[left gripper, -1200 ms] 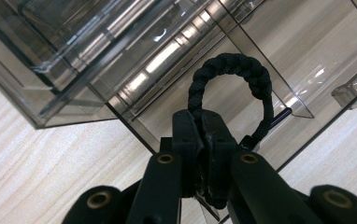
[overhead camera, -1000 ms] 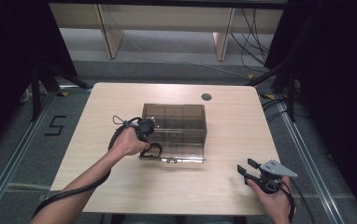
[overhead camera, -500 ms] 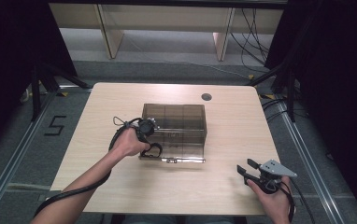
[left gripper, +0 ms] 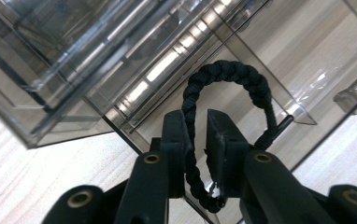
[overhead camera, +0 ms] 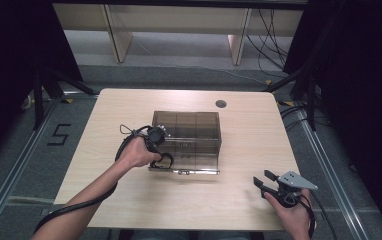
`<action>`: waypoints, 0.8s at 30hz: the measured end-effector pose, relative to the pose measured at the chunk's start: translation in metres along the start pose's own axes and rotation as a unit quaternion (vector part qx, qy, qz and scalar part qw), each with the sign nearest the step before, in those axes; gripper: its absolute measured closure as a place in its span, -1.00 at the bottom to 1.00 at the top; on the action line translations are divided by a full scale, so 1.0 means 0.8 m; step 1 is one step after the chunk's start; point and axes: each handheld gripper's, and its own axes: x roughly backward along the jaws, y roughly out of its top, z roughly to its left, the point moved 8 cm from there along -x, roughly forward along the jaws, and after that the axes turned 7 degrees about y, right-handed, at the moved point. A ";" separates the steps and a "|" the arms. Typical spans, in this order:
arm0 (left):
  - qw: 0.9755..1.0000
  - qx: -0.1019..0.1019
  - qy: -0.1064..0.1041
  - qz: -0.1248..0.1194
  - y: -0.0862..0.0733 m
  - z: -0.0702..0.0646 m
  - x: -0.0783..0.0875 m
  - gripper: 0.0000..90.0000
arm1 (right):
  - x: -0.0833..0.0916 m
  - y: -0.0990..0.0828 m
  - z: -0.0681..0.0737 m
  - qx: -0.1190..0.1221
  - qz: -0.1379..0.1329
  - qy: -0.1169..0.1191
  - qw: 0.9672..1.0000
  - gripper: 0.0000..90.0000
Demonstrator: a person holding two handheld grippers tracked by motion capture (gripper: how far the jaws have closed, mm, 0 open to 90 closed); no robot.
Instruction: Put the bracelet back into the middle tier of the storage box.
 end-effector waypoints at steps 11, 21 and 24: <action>0.999 0.016 -0.001 -0.050 0.002 0.002 0.029 0.50 | 0.001 0.000 -0.001 -0.001 0.000 -0.003 1.000 0.03; 0.996 0.022 -0.004 -0.081 -0.024 0.010 0.050 0.35 | 0.001 -0.001 0.002 -0.010 0.004 -0.001 1.000 0.03; 0.996 0.027 -0.003 -0.090 -0.030 0.011 0.053 0.30 | 0.001 -0.001 0.001 -0.008 0.003 0.000 1.000 0.03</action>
